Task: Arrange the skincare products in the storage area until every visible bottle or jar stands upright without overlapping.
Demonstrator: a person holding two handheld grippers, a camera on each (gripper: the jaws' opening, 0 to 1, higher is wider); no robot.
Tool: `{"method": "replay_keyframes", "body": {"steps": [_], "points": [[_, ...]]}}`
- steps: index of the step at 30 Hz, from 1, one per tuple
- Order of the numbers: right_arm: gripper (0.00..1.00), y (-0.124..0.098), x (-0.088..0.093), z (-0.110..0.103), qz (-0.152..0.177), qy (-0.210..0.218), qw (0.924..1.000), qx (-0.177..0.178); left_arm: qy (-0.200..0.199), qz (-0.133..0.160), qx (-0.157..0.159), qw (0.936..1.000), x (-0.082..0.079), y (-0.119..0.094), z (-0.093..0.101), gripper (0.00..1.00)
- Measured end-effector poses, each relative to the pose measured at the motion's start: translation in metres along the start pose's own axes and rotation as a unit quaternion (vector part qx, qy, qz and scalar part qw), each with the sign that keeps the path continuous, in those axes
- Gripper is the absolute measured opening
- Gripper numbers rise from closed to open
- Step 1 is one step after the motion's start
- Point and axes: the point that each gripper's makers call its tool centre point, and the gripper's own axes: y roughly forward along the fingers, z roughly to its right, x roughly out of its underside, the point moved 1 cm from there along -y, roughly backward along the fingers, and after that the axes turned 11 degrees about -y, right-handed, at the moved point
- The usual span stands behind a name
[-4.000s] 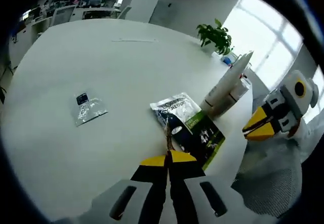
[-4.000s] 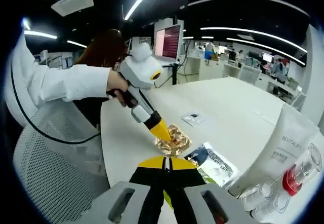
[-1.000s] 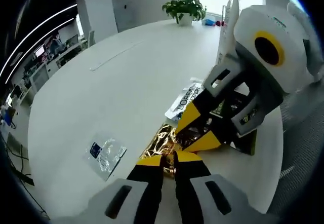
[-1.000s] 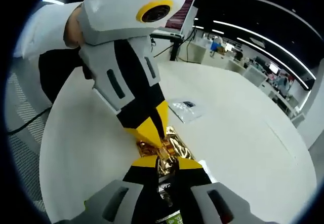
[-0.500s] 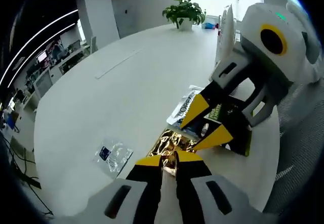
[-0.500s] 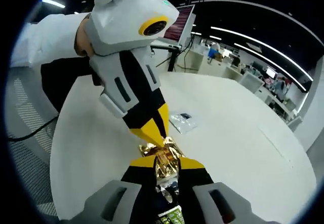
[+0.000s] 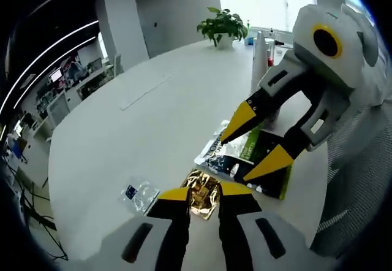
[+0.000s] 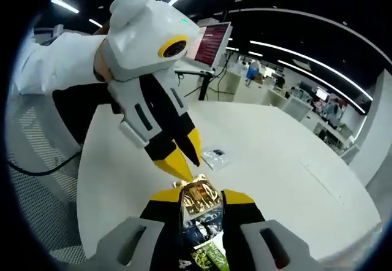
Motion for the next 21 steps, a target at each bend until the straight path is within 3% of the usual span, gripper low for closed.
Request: {"method": "replay_keyframes", "body": {"steps": [5,9,14,21], "points": [[0.25,-0.016,-0.003,-0.003,0.004,0.0,1.0,0.009,-0.004,0.007,0.001,1.0,0.002,-0.011,0.013,0.24],[0.29,-0.029,-0.005,-0.003,0.019,0.032,0.9992,0.018,-0.009,0.02,-0.003,0.9998,0.002,-0.02,0.019,0.33],[0.4,-0.046,-0.008,-0.003,0.025,0.037,0.9986,0.029,-0.031,0.037,-0.009,0.9988,0.005,-0.033,0.03,0.4],[0.49,-0.075,-0.016,-0.003,0.039,0.047,0.9972,0.043,-0.047,0.045,-0.023,0.9977,0.011,-0.046,0.034,0.47]]}}
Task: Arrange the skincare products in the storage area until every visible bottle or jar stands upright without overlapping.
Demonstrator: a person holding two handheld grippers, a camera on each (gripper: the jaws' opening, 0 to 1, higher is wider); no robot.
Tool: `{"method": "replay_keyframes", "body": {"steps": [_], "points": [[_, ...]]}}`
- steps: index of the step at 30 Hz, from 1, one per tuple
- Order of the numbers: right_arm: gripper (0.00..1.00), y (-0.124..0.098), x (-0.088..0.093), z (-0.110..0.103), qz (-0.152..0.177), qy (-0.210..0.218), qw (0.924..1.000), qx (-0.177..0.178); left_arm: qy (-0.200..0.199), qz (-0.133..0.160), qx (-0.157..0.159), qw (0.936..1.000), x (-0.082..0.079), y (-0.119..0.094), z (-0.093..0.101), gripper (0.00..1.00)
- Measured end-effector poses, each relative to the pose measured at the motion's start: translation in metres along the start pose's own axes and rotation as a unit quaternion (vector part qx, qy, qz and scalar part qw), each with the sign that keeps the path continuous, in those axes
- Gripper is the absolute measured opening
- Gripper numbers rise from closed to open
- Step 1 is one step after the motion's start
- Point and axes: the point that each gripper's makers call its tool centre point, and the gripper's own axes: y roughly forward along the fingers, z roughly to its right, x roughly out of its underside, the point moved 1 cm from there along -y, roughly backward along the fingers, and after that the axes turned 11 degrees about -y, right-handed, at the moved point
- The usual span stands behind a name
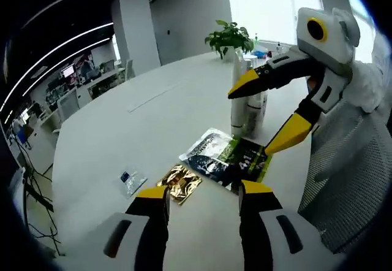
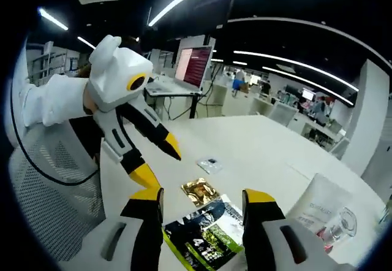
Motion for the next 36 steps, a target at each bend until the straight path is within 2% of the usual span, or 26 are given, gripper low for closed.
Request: {"method": "replay_keyframes", "body": {"steps": [8,11,17,24,28,32,36], "points": [[0.65,-0.026,-0.017,0.01,0.015,-0.002,0.9994,0.031,-0.016,0.019,-0.004,0.9997,-0.004,-0.014,0.013,0.54],[0.74,-0.037,-0.013,0.014,0.011,-0.007,0.999,0.042,-0.018,0.021,-0.003,0.9996,-0.004,-0.018,0.017,0.58],[0.84,-0.053,-0.008,0.015,0.0,0.0,0.9985,0.054,-0.022,0.024,-0.006,0.9995,-0.007,-0.028,0.023,0.6],[0.9,-0.069,0.002,0.019,-0.012,0.008,0.9975,0.069,-0.025,0.032,-0.006,0.9991,-0.009,-0.037,0.031,0.62],[0.95,-0.075,0.007,0.022,-0.017,0.019,0.9962,0.083,-0.038,0.04,-0.005,0.9985,-0.007,-0.041,0.034,0.67],[0.97,-0.085,0.023,0.021,-0.033,0.034,0.9953,0.084,-0.042,0.04,-0.007,0.9983,-0.005,-0.042,0.035,0.68],[0.99,-0.09,0.031,0.024,-0.04,0.051,0.993,0.099,-0.049,0.045,-0.009,0.9978,-0.005,-0.044,0.034,0.74]]}}
